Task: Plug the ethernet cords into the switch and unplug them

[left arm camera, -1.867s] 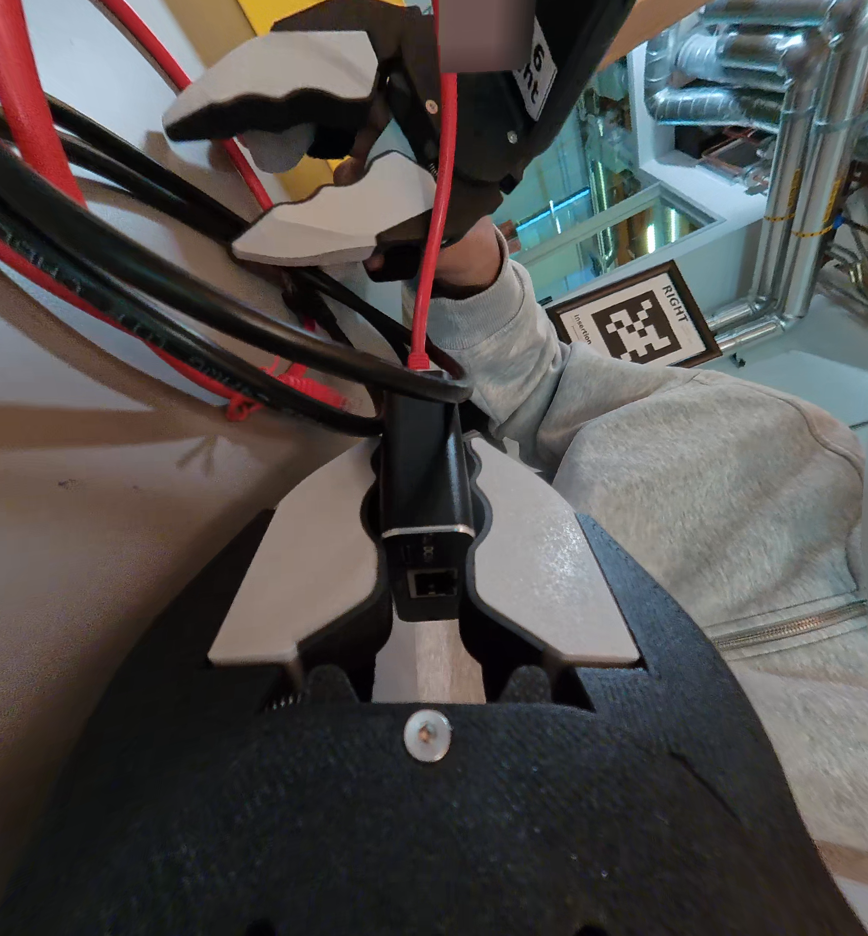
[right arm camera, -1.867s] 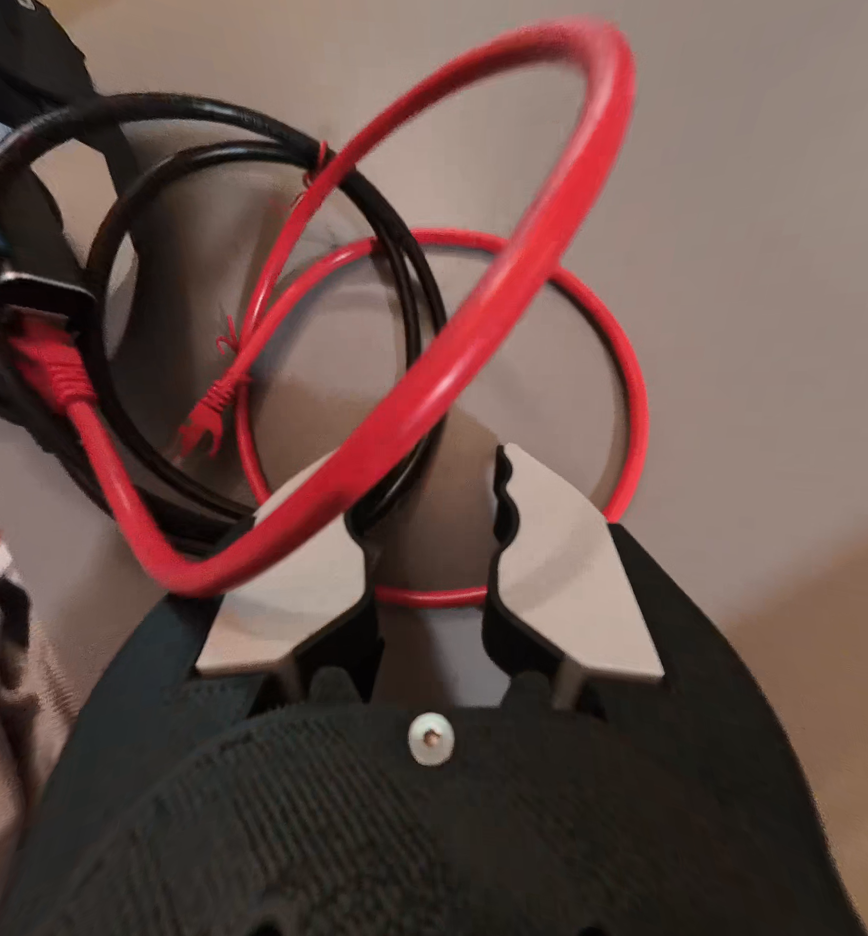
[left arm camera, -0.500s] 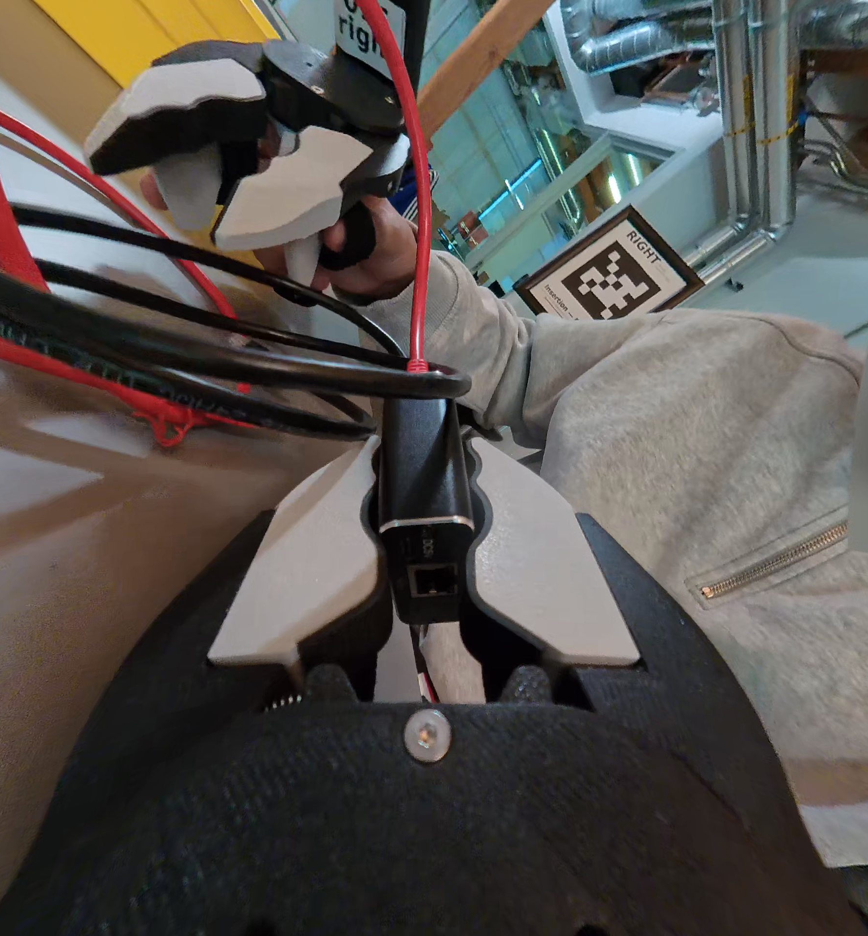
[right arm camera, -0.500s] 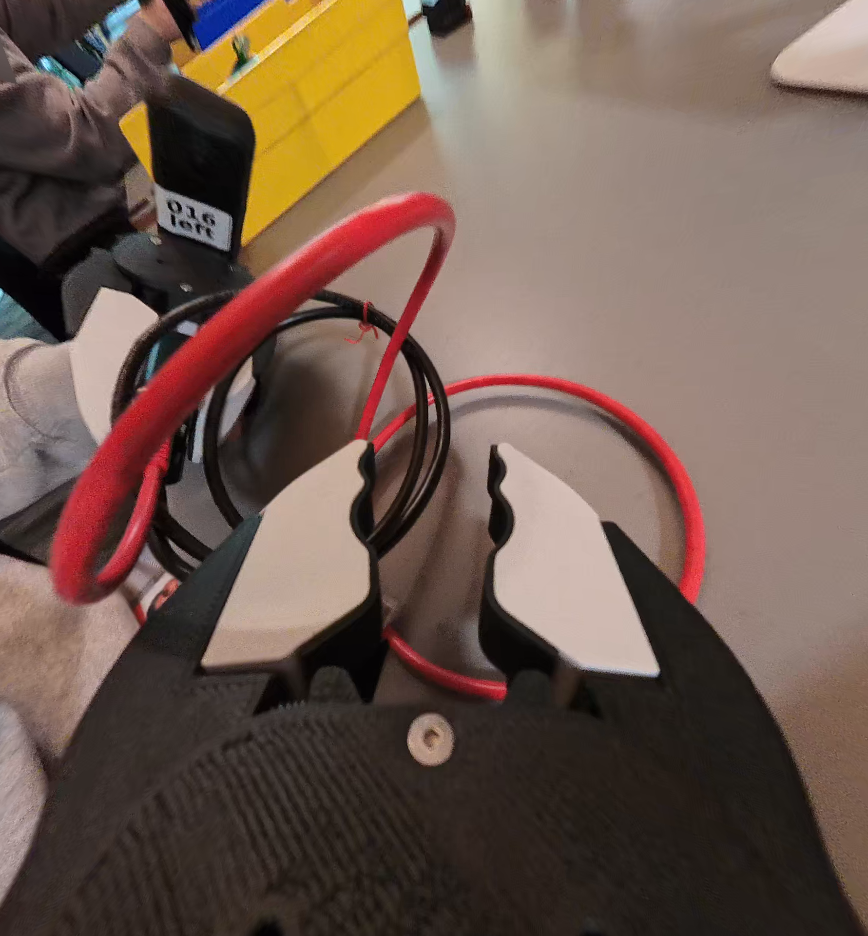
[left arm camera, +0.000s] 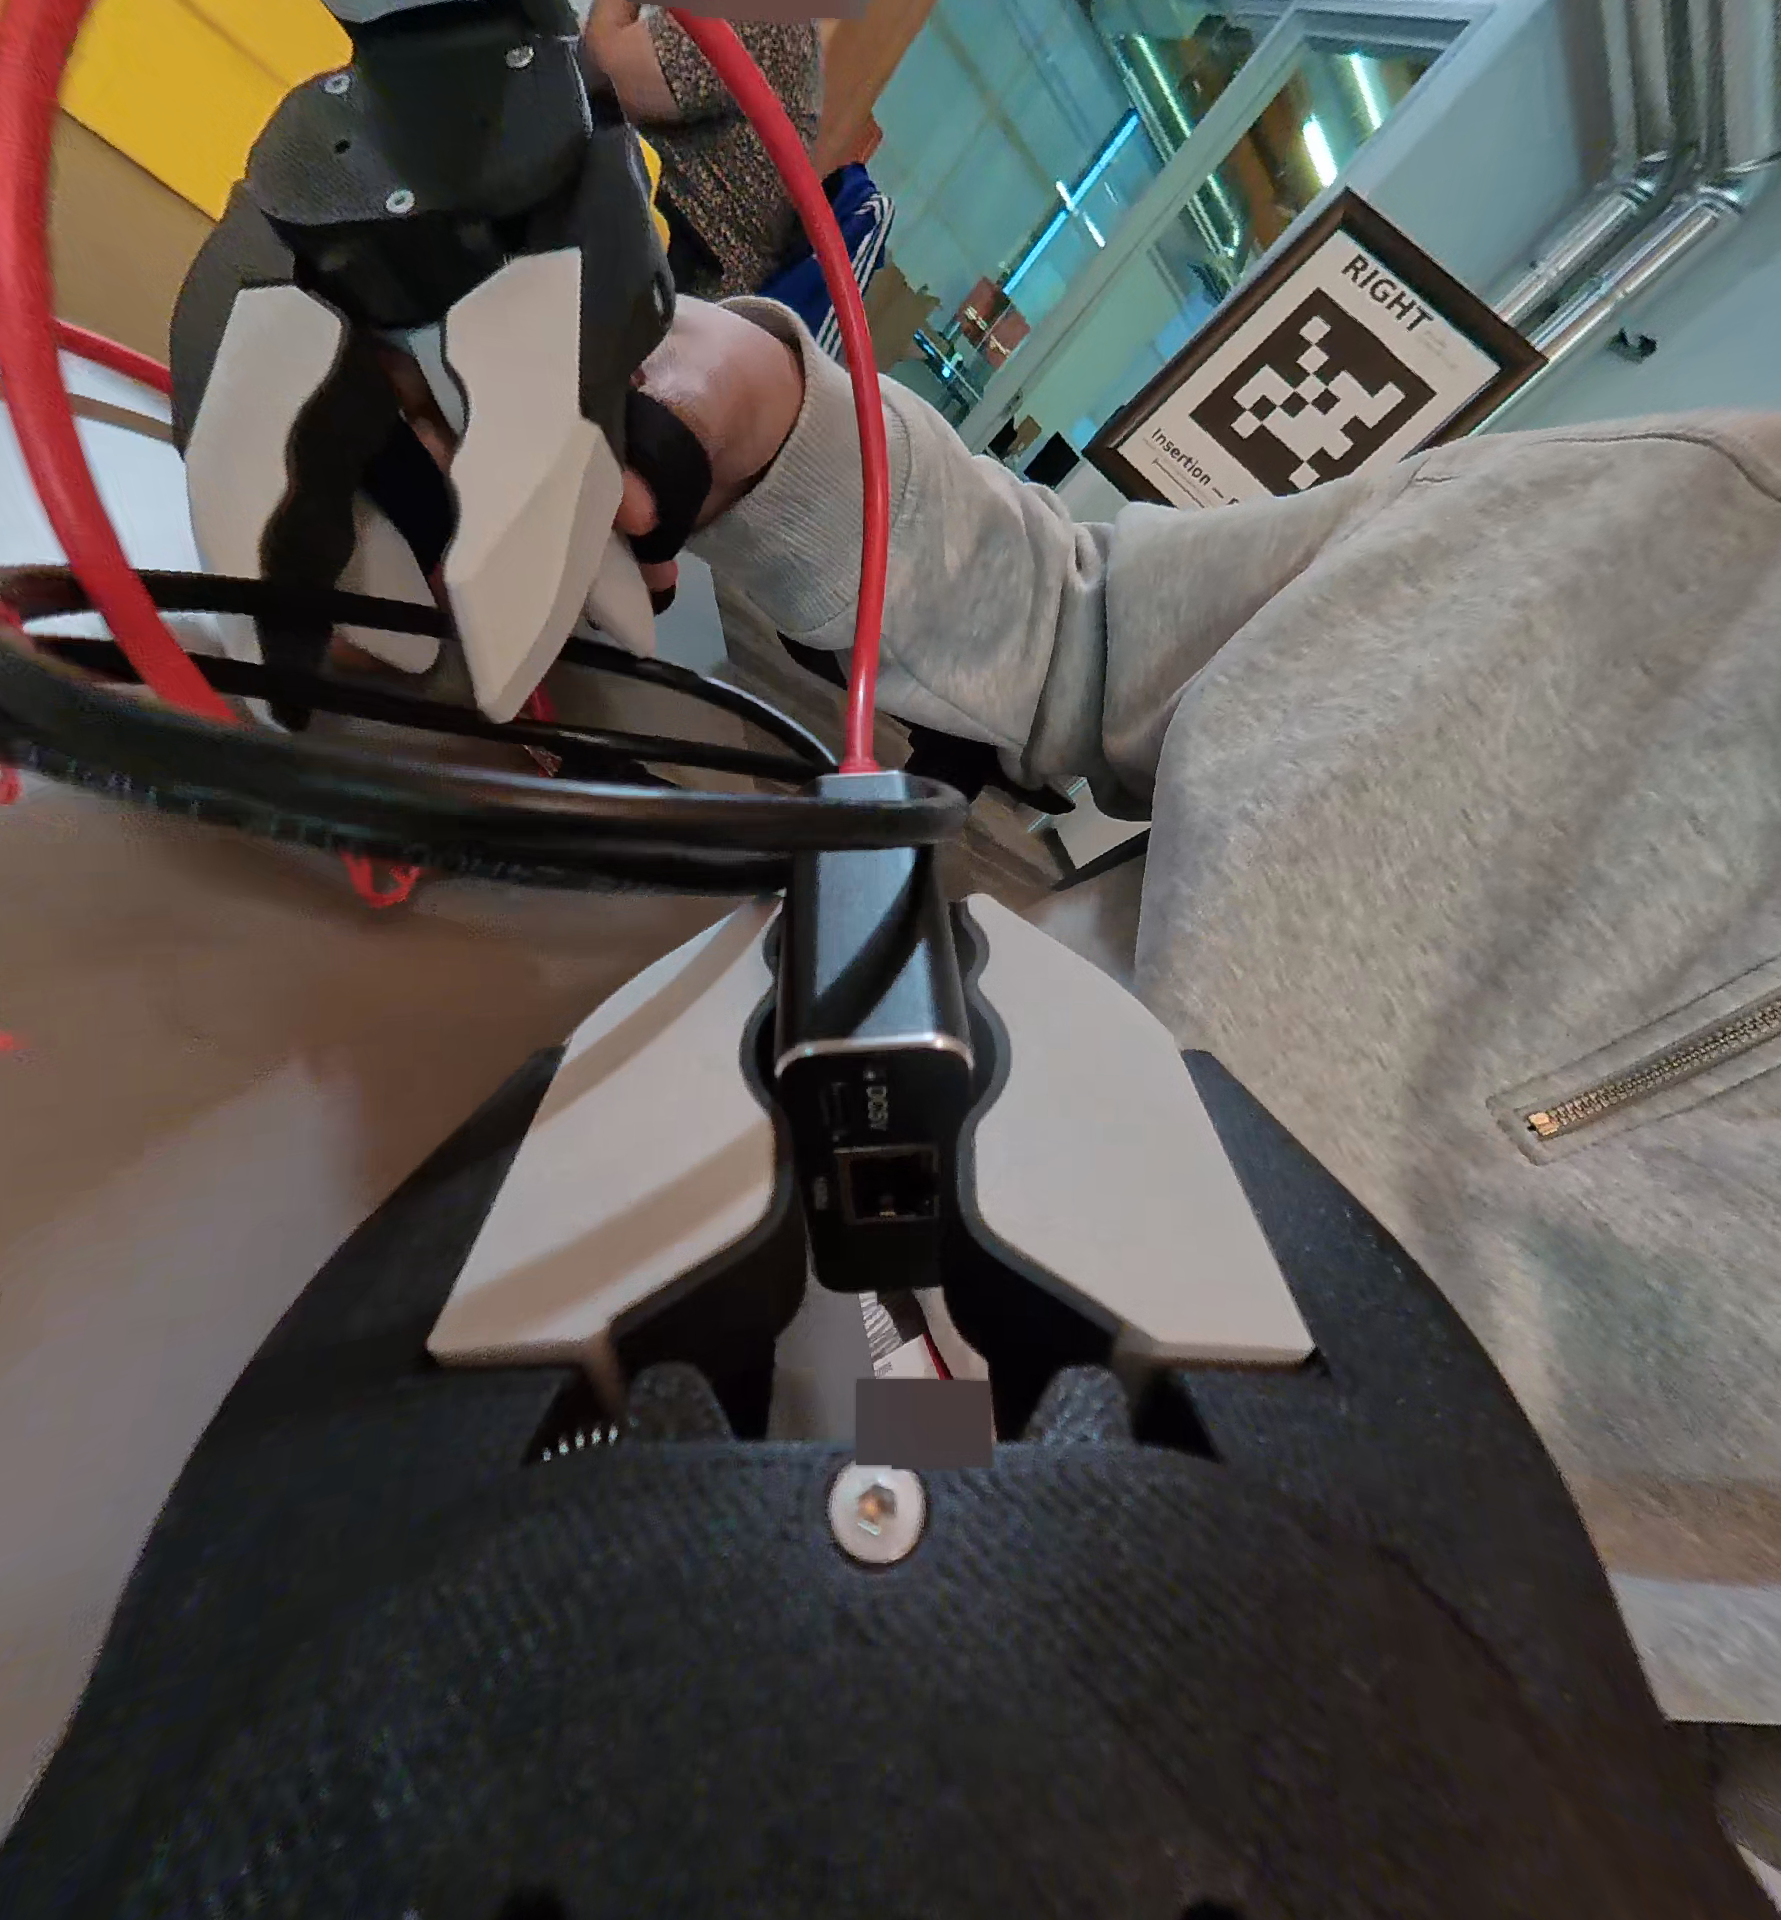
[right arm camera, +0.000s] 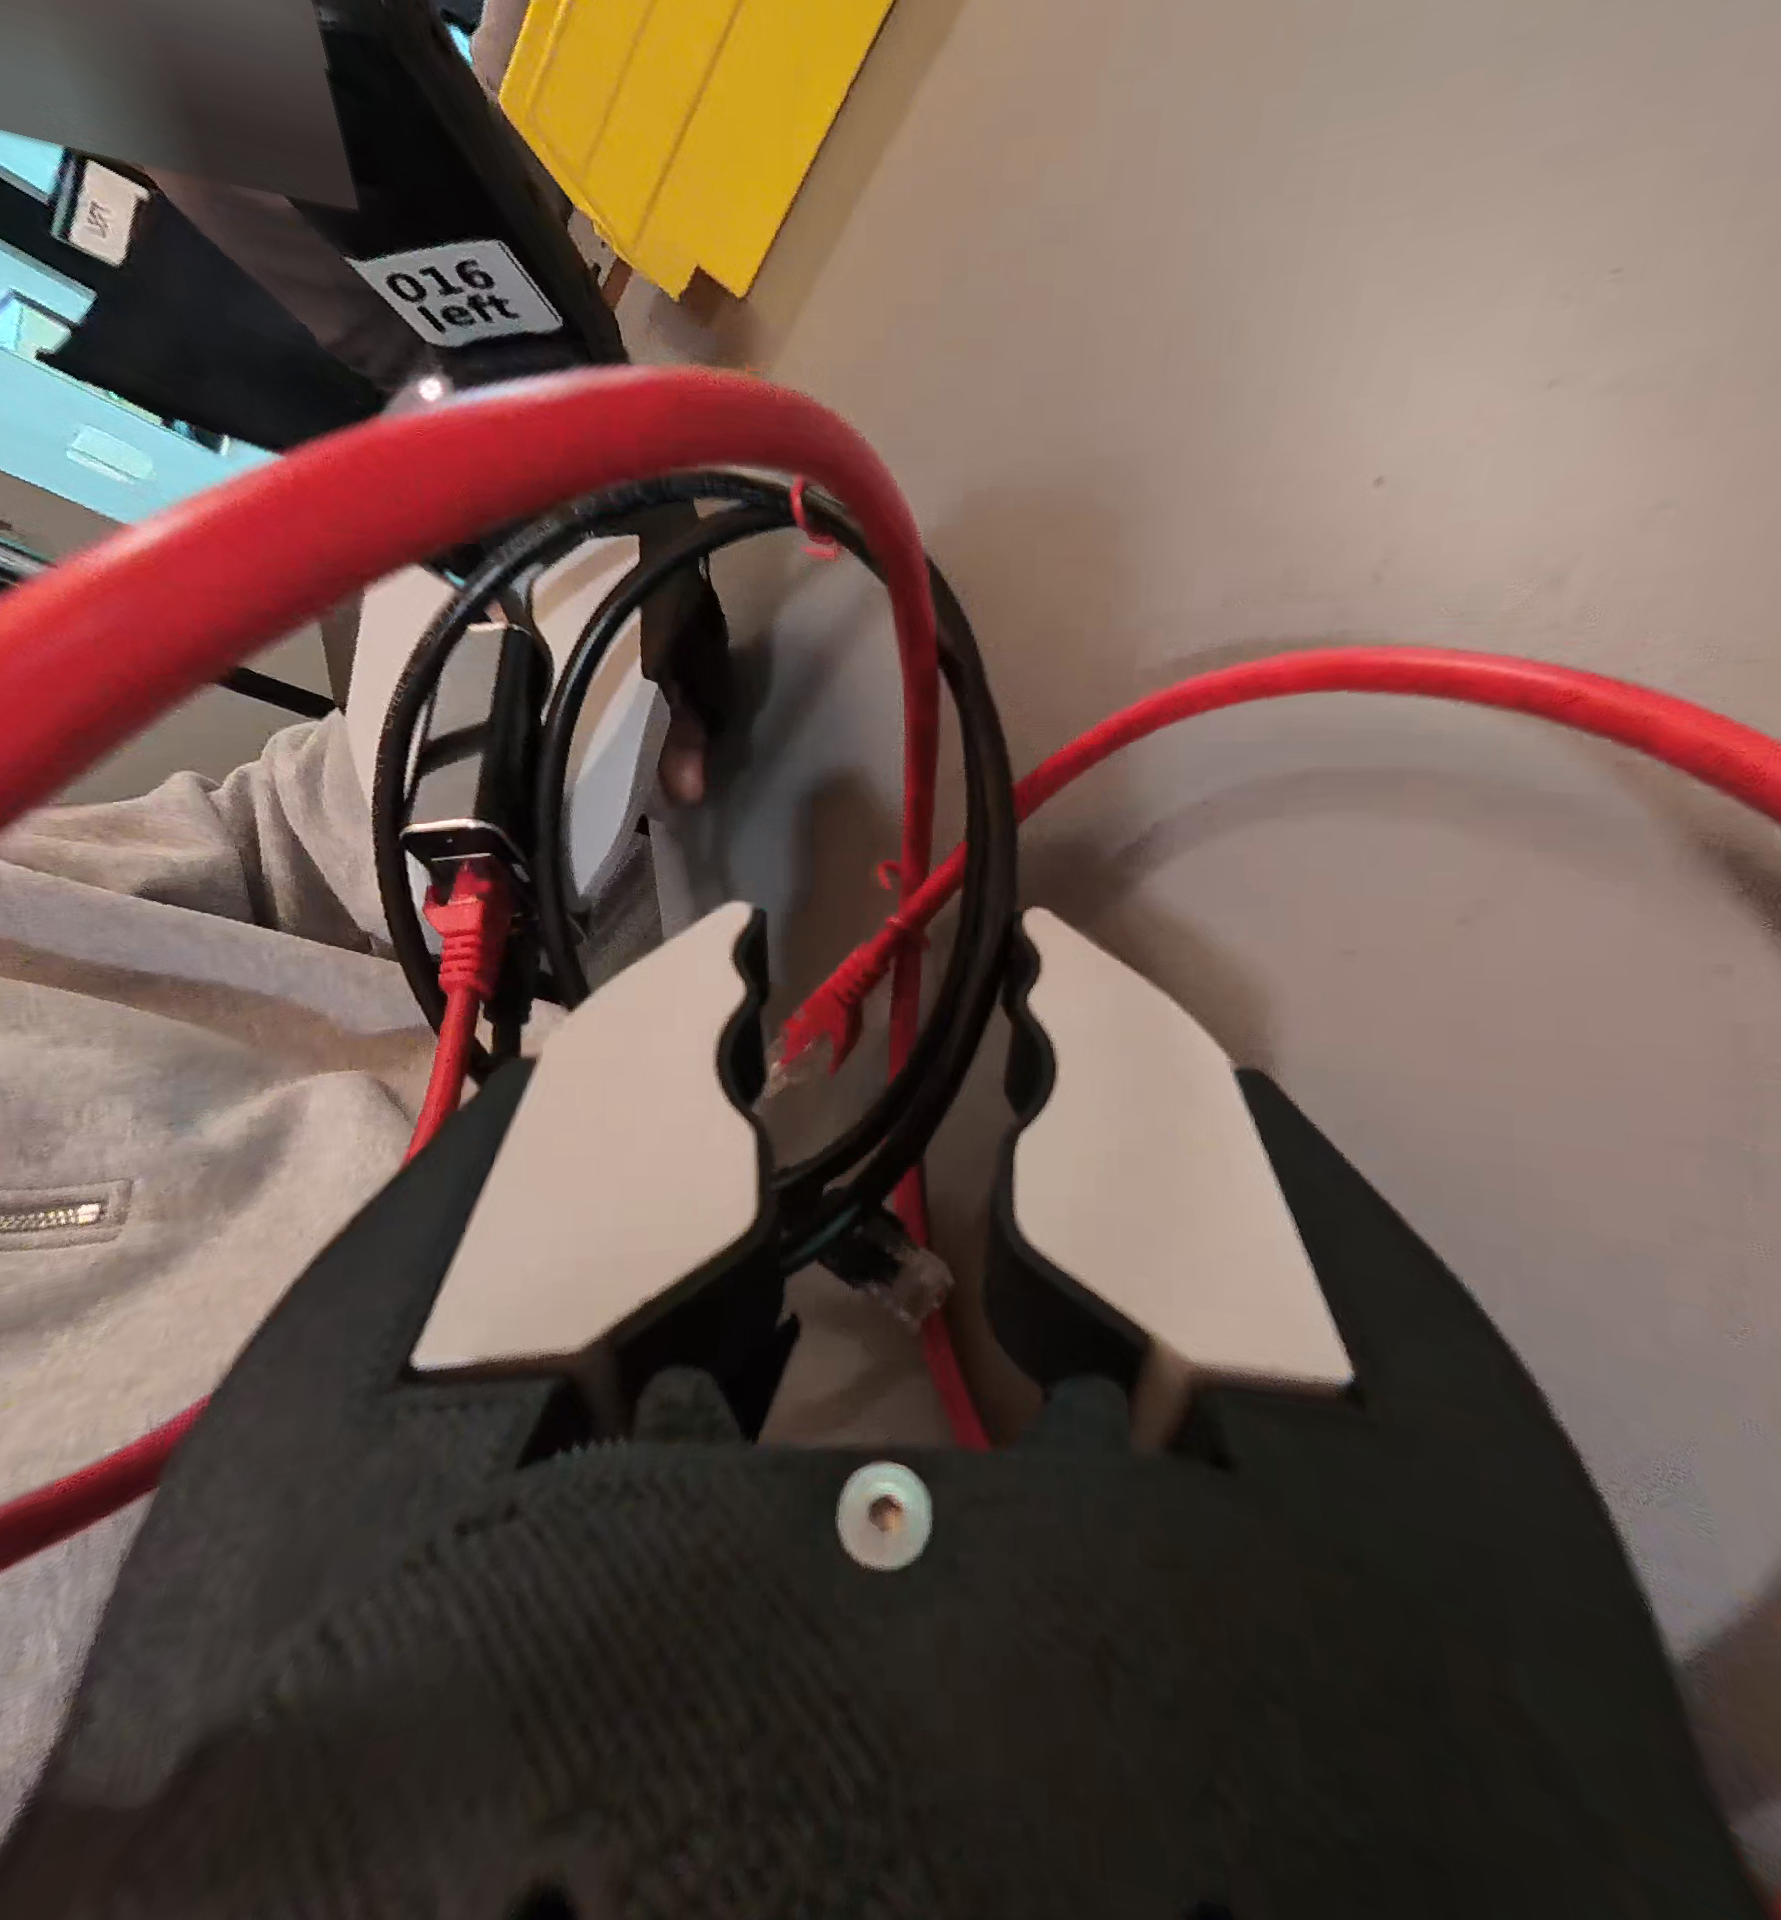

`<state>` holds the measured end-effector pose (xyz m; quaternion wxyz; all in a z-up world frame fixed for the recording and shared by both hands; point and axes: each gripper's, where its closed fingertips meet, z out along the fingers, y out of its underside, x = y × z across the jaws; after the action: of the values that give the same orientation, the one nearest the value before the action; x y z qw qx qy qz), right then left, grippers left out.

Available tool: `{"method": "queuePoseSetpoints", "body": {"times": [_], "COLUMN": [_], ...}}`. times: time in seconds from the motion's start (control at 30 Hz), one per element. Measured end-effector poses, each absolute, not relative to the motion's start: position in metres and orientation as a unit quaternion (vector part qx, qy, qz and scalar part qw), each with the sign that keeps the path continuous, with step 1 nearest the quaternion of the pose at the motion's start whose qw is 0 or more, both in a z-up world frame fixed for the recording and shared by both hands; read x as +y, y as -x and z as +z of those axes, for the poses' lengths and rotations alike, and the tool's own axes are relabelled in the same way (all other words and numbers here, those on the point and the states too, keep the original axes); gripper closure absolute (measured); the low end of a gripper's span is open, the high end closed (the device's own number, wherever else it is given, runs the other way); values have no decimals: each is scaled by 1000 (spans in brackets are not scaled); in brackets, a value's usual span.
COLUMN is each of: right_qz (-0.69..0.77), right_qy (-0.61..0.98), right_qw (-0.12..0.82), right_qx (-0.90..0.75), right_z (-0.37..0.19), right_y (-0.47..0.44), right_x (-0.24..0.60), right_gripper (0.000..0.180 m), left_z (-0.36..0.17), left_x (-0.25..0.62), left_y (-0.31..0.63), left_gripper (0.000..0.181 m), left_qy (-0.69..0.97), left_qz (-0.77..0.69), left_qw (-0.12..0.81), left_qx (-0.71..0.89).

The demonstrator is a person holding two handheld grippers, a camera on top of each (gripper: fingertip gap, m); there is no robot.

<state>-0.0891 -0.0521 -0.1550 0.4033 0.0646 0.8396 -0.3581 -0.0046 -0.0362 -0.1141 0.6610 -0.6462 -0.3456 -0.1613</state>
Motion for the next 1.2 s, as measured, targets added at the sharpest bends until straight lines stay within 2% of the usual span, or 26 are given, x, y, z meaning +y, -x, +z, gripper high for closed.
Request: {"method": "queuePoseSetpoints", "body": {"times": [0.17, 0.27, 0.47, 0.63, 0.87, 1.0, 1.07, 1.13, 1.2], "right_qz": [-363, -413, -499, -557, -624, -635, -642, -647, -647], "right_qy": [-78, -99, -113, -115, -52, -25, -10, 1, 10], "right_qw": [428, 445, 423, 442, 445, 479, 491, 499, 498], "right_qx": [824, 788, 748, 694, 641, 606, 589, 576, 577], "right_z": [-152, -133, -106, -82, -51, -36, -29, -22, -21], "right_y": [95, 109, 134, 141, 130, 121, 118, 114, 111], "right_x": [-50, -54, -55, -56, -51, -46, -42, -38, -37], "right_gripper": [172, 175, 175, 175, 174, 159, 157, 147, 144], "left_z": [-109, -112, -115, -111, -108, -106, -105, -104, -103], "left_x": [-43, -48, -72, -92, -103, -108, -109, -111, -111], "left_y": [8, 16, 38, 49, 53, 54, 54, 55, 54], "left_gripper": [154, 155, 155, 156, 155, 154, 154, 155, 155], "left_qy": [621, 607, 533, 457, 409, 391, 385, 381, 379], "left_qz": [-163, -161, -152, -168, -184, -189, -191, -191, -195], "left_qw": [681, 679, 697, 722, 738, 746, 749, 751, 753], "left_qx": [-352, -380, -454, -491, -505, -506, -504, -505, -501]}}
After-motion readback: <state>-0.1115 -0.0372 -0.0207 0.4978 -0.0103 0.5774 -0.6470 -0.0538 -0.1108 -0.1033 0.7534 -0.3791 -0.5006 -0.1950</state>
